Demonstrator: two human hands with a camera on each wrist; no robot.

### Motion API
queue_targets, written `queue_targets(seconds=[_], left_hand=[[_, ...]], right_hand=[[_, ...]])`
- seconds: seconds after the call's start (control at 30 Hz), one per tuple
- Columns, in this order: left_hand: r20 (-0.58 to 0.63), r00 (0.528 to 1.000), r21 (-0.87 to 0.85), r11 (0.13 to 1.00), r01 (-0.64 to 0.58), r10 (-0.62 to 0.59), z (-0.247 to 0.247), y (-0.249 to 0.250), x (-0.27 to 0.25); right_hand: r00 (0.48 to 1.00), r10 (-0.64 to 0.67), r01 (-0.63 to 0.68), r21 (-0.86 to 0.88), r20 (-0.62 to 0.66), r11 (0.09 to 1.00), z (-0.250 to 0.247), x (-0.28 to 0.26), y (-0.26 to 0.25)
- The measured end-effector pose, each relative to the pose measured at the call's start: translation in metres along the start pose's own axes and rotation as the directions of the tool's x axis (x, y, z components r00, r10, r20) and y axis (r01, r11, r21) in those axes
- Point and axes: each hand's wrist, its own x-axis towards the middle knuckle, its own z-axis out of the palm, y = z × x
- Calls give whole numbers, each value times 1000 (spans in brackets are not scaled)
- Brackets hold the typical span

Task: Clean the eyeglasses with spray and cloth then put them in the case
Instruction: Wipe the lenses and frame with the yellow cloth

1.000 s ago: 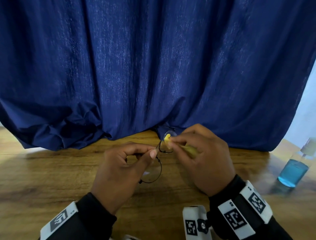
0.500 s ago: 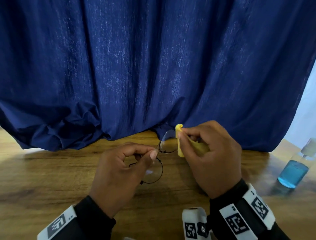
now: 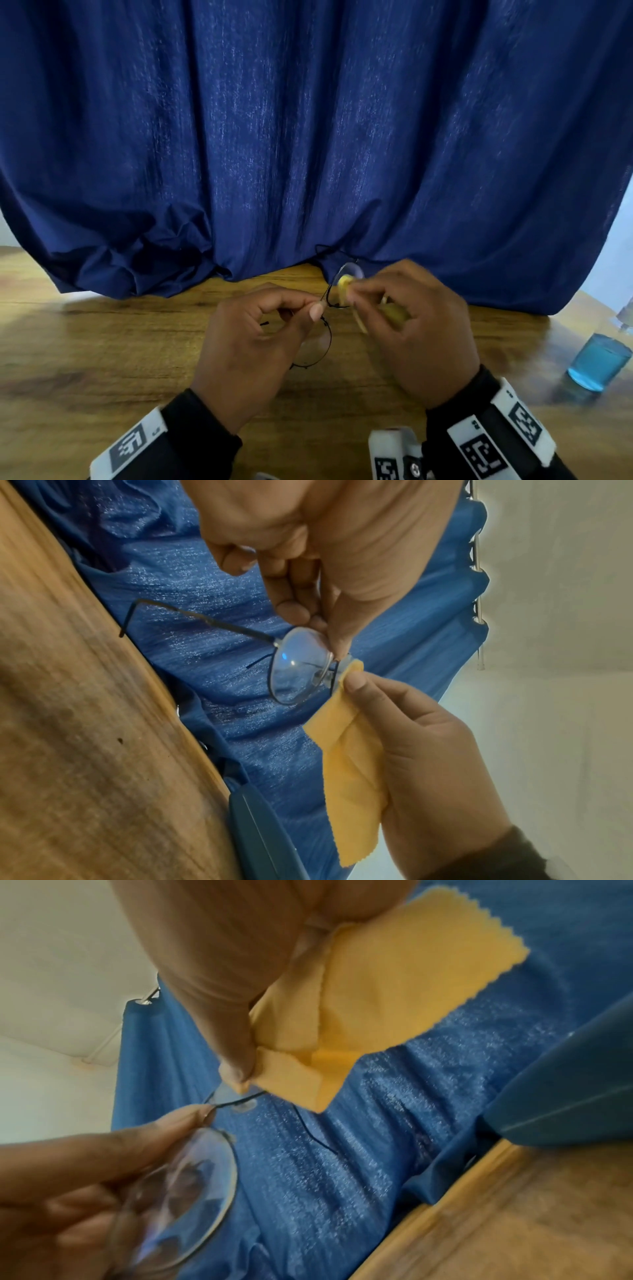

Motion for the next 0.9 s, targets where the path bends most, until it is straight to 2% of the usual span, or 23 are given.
queue_targets(seconds=[0.1,0.27,0.33,0.43,0.5,0.63,0.73,0.8,0.9], left_hand=[[-31,999,-48,999,3,-5,-2,-1,2],[-6,1000,-64,998,-14,14,-1,2,1],[-1,1000,-53,998,-24,24,1,3,0],[14,1000,-49,999,-24,25,0,-3,0],[27,999,-45,999,-24,25,-2,-7,2],[90,995,-63,997,-35,40,0,-5,0],[87,996,-81,997,-16,23,1,-5,1],[64,998,-74,997,-20,25,-3,-6,3],[58,998,-45,998,-36,39,-8,-7,6]], right_hand=[[996,-32,31,9,80,999,4,-3,-1],[997,69,-71,-54,-48,996,-4,1,11],[999,21,-22,-27,-38,999,-2,1,6],[994,-87,84,59,59,995,4,-3,-2],[991,-109,101,113,74,988,4,-3,-1],[994,-104,105,131,-15,986,2,-1,0],[997,-6,9,39,-83,999,0,-1,9],[999,27,-26,17,-43,1000,-1,0,14],[996,-57,52,75,68,996,4,-1,8]])
